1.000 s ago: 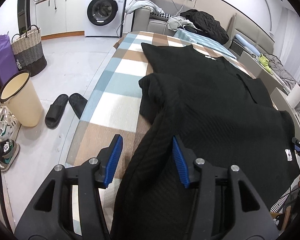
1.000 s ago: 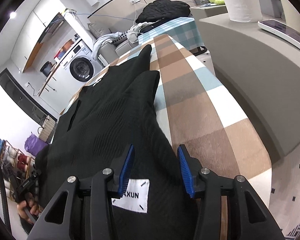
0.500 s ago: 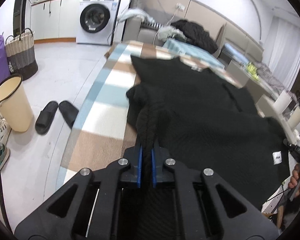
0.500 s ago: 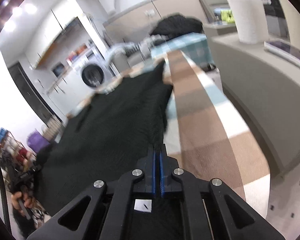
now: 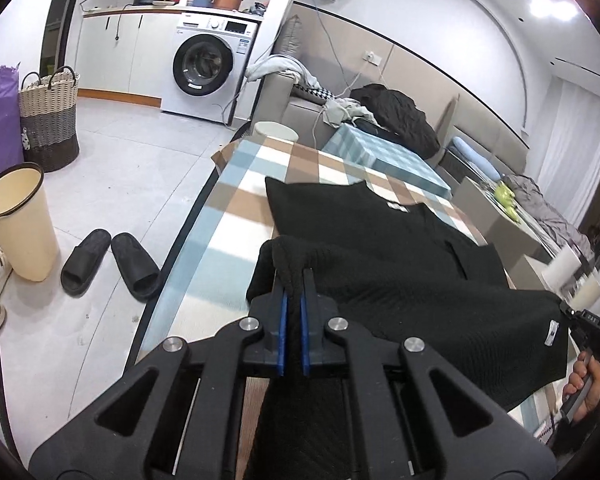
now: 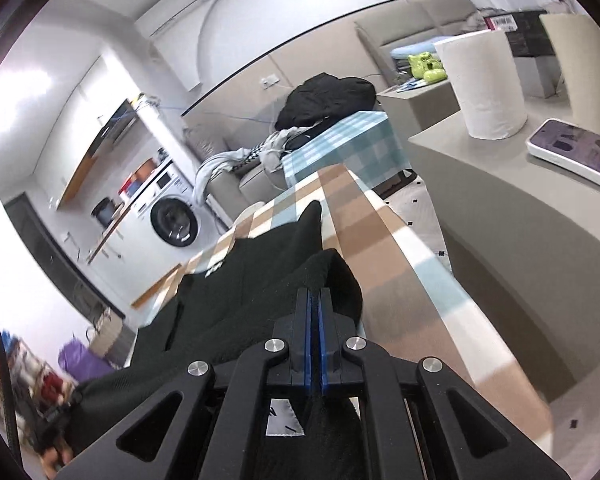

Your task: Fold small clothes

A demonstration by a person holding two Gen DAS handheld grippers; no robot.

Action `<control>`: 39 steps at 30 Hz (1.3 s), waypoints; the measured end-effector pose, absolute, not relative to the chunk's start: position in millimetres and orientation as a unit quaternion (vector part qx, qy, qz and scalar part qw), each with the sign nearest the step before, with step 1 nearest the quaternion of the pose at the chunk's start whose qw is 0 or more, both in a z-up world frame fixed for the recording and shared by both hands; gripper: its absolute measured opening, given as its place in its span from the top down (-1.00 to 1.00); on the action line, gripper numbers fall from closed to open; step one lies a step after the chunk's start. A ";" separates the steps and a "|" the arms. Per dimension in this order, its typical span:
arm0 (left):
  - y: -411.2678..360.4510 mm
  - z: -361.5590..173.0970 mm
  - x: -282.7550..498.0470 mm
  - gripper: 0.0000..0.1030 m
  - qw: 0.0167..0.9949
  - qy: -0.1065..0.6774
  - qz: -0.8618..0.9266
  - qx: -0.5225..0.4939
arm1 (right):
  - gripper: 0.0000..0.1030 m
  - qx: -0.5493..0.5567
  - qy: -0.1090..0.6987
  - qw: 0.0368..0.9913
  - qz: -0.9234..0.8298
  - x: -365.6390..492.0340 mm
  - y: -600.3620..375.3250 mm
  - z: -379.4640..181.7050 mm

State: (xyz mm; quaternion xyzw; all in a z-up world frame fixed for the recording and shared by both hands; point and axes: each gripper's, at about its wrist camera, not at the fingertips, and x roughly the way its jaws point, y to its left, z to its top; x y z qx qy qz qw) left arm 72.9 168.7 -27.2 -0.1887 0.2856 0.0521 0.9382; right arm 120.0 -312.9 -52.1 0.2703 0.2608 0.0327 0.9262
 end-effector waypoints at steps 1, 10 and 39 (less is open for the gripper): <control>169.7 -27.9 81.8 0.95 0.937 0.287 0.056 -0.189 | 0.95 0.261 0.269 0.927 0.027 131.0 -309.4 -52.7; 163.7 -75.4 137.6 0.26 0.901 0.391 0.094 -0.160 | -0.01 0.230 0.381 0.896 0.009 177.4 -294.7 -90.1; 105.5 -100.5 164.3 0.52 0.902 0.420 0.032 -0.096 | 0.44 0.123 0.411 0.901 0.061 184.5 -250.0 -109.1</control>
